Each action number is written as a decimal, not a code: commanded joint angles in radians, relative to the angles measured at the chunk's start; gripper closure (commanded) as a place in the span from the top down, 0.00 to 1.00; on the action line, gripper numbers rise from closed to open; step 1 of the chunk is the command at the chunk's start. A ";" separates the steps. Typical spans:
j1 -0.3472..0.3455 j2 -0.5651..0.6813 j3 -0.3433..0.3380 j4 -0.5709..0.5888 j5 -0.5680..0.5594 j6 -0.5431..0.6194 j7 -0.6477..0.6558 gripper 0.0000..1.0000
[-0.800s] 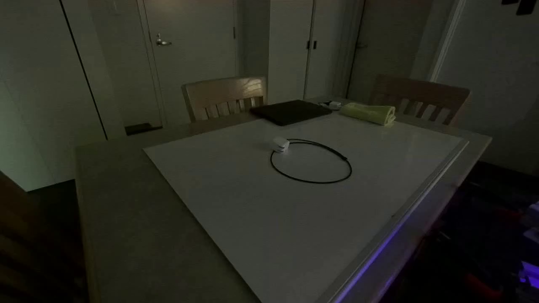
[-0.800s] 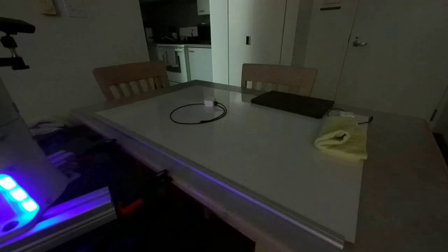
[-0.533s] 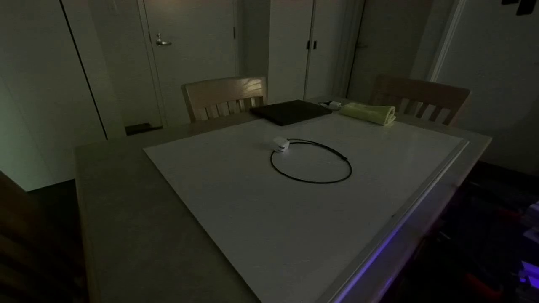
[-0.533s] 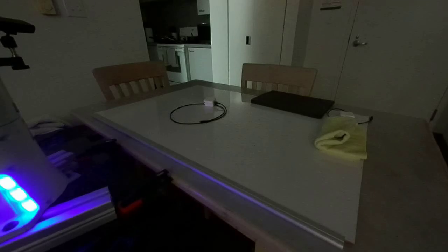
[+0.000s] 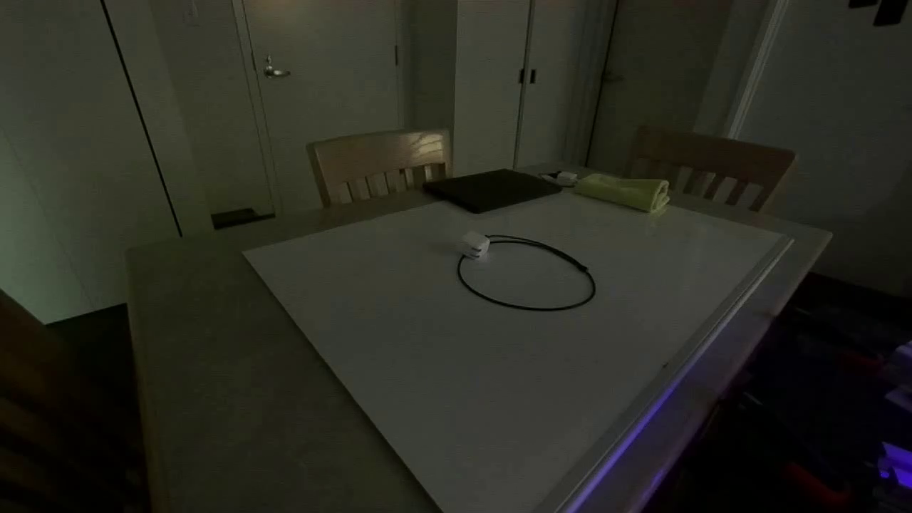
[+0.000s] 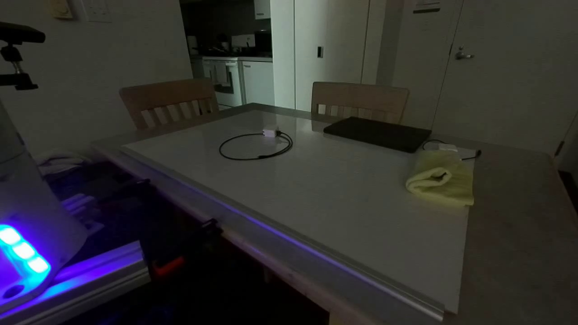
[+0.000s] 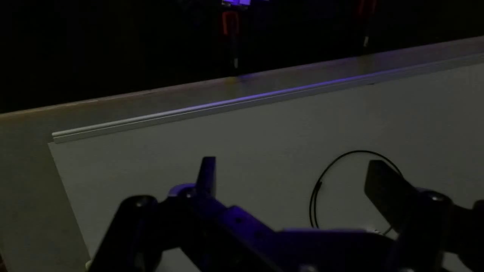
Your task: Stretch out the ends of the charger at opposite sides
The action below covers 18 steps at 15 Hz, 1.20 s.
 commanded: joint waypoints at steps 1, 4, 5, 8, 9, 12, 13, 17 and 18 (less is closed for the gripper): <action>-0.009 0.003 0.007 0.002 0.005 -0.001 -0.005 1.00; -0.009 0.003 0.007 0.002 0.005 -0.001 -0.005 1.00; -0.009 0.003 0.007 0.002 0.005 -0.001 -0.005 1.00; -0.009 0.003 0.007 0.002 0.005 -0.001 -0.005 1.00; -0.009 0.003 0.007 0.002 0.005 -0.001 -0.005 1.00; -0.009 0.003 0.007 0.002 0.005 -0.001 -0.005 1.00; -0.009 0.003 0.007 0.002 0.005 -0.001 -0.005 1.00; 0.005 0.054 0.001 0.029 0.008 0.005 -0.019 1.00; 0.014 0.082 -0.002 0.043 0.011 0.013 -0.027 1.00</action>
